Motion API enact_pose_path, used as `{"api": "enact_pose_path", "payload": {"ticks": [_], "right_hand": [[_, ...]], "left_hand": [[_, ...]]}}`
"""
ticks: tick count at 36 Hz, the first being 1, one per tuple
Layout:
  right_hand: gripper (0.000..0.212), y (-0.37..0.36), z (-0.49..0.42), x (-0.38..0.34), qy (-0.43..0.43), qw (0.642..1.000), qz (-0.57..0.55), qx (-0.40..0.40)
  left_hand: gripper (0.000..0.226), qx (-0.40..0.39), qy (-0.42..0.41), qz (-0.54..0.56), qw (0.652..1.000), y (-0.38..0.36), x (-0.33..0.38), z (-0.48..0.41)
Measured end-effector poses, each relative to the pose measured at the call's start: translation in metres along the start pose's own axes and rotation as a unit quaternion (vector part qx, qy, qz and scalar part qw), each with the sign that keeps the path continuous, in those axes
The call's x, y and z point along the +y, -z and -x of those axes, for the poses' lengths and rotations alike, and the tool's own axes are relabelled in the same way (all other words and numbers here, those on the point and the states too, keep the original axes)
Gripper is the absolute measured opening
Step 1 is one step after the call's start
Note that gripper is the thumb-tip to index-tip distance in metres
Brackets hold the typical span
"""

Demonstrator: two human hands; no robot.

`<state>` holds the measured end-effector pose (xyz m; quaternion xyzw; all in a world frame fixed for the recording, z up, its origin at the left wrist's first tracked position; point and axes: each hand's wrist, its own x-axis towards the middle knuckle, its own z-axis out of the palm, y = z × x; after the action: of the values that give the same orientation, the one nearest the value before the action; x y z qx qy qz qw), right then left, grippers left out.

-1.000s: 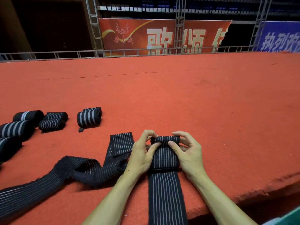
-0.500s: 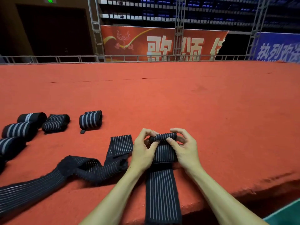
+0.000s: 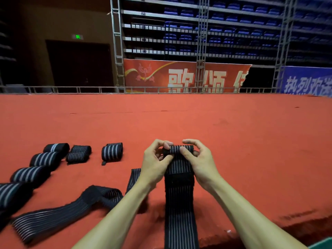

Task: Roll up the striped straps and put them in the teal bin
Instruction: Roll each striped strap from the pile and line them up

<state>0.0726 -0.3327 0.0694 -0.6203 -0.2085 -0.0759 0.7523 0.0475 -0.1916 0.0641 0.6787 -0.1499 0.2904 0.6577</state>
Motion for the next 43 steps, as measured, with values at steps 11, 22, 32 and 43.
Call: {"api": "enact_pose_path", "payload": {"ticks": [11, 22, 32, 43], "right_hand": [[0.023, -0.009, 0.010, -0.034, 0.016, 0.994, 0.034, -0.102], [0.027, -0.012, 0.017, -0.048, -0.017, 0.997, 0.003, -0.074], [0.014, -0.030, 0.017, -0.057, -0.050, 0.996, -0.033, -0.068], [0.023, -0.030, 0.013, -0.047, -0.035, 0.995, -0.052, -0.077]], "left_hand": [[0.019, -0.114, 0.087, 0.022, 0.989, 0.006, 0.030, 0.007], [0.009, -0.130, 0.057, -0.001, 0.990, 0.015, 0.045, 0.005], [0.030, -0.074, -0.006, 0.004, 0.997, 0.021, 0.053, 0.003], [0.014, -0.065, 0.151, 0.090, 0.982, 0.020, 0.050, 0.000]]}}
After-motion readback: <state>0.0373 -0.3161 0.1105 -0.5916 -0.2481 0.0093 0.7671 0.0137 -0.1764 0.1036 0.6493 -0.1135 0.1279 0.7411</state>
